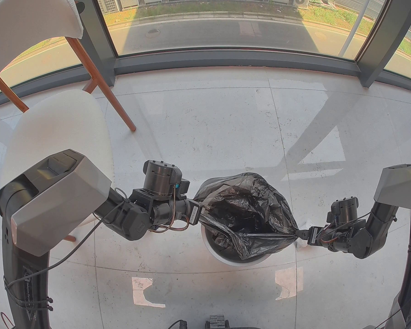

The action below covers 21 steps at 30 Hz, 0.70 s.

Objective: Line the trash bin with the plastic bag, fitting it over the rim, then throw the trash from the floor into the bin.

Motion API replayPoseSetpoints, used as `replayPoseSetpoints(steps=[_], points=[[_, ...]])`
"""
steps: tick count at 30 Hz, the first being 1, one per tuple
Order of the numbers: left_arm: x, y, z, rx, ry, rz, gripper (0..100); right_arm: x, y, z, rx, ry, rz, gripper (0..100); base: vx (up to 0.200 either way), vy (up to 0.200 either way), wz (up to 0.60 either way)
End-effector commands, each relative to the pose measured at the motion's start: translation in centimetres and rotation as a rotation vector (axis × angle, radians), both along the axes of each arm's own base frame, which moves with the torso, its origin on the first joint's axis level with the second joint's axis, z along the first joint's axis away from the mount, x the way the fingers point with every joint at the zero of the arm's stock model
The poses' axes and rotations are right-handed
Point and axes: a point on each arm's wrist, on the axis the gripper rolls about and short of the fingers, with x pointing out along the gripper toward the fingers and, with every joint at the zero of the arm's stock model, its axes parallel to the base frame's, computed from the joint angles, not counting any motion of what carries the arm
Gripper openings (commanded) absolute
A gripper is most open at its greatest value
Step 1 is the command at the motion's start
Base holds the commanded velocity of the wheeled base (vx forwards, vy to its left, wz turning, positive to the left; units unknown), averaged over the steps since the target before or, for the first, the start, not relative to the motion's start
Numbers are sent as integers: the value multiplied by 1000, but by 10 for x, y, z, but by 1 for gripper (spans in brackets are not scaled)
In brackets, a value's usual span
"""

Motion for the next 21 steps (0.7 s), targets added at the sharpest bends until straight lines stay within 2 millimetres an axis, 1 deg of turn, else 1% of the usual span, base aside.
replayPoseSetpoints(steps=[1, 4, 6, 8, 10, 15, 17, 20, 21], points=[[1, 1, -1, 3, -1, 0, 0, 1, 1, 8, 12, -42, 13, 100, 0, 0, 0], [1, 1, 1, 1, -7, 1, 0, -5, 0, 25, 36, -69, 26, 100, 0, 0, 0], [1, 1, 1, 1, -7, 2, 0, -10, -3, 30, 43, -67, 31, 100, 0, 0, 0], [1, 1, 1, 2, -5, 2, 0, -11, -4, 32, 46, -73, 31, 100, 0, 0, 0], [0, 1, -1, 4, 1, 2, 0, -14, -8, 40, 49, -88, 21, 100, 0, 0, 0], [0, 1, -1, 3, 1, 0, 0, -15, -8, 54, 66, -137, 17, 100, 0, 0, 0], [0, 1, -1, 5, 0, 1, 0, -15, -7, 57, 70, -149, 21, 100, 0, 0, 0], [0, 7, -5, 16, 13, 14, 0, -14, -5, 61, 72, -164, 27, 100, 0, 0, 0], [1, 13, -6, 18, 17, 26, 100, -13, -5, 61, 72, -167, 28, 100, 0, 0, 0]])
